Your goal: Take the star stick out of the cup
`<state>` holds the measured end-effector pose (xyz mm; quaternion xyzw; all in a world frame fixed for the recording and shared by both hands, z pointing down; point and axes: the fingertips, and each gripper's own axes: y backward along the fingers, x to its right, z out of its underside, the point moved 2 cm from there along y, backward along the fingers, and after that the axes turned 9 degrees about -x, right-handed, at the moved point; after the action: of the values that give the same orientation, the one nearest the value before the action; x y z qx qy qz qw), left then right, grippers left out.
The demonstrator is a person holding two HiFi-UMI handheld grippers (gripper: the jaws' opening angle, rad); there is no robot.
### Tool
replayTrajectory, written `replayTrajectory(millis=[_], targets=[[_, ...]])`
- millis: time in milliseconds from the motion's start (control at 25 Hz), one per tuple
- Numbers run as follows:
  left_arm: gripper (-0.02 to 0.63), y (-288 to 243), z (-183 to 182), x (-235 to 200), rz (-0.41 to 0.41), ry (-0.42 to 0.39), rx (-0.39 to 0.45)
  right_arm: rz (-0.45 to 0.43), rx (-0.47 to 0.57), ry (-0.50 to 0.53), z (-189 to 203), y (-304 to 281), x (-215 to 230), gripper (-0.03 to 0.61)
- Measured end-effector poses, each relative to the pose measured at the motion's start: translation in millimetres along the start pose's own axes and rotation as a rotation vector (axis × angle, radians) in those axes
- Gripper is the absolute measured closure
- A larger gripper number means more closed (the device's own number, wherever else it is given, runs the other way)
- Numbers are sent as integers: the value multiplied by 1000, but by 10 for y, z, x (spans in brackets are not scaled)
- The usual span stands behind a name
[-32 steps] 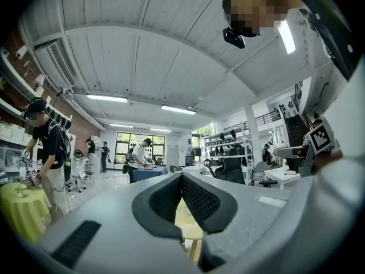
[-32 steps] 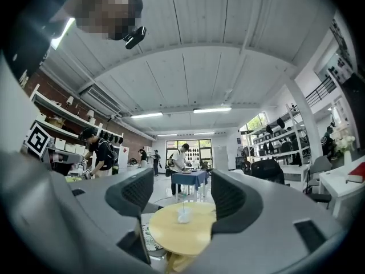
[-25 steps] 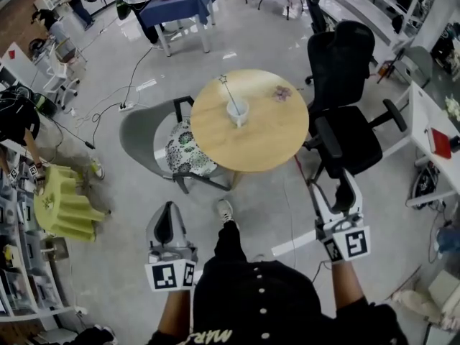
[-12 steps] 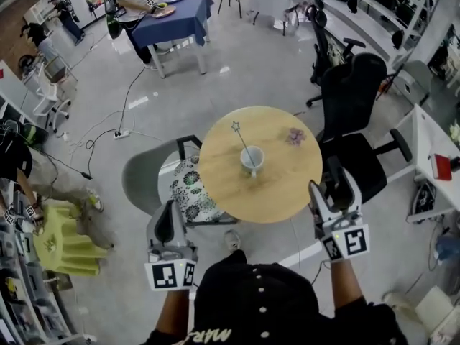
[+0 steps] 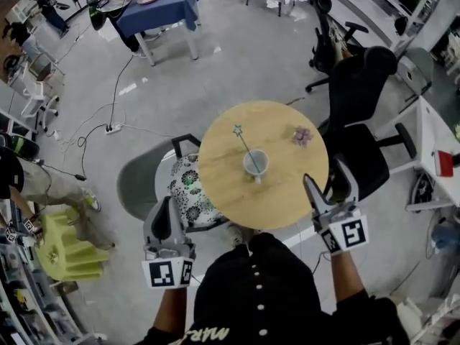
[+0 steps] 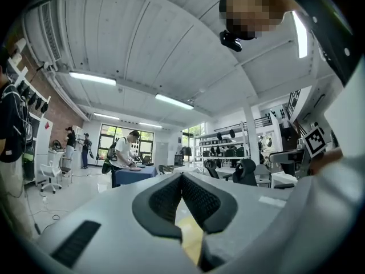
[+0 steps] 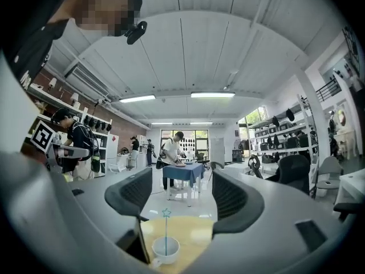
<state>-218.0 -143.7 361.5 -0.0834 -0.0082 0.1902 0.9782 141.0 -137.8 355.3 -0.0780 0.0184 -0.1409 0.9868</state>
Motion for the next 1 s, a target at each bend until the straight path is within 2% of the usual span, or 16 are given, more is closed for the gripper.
replayTrajectory(millis=[120,440,560,800,1000], targets=[[611,-139,-20,-3,-20,-12,4,-33,-18,-12,52,-235,89,259],[611,-415,-60,75,-72,24,-4,-163,-94,-17,273,-883,170,258],[611,-474,43,95,-77,22,-20,-241,-163,-6,518,-1179,115,258],[610,-604,249,72,-103,71,-71,-347,-338,-14,1109,-1795,-28,258],[611,-708,412,43,-114,77,-100,-428,-418,11,1548,-2298,-139,268]])
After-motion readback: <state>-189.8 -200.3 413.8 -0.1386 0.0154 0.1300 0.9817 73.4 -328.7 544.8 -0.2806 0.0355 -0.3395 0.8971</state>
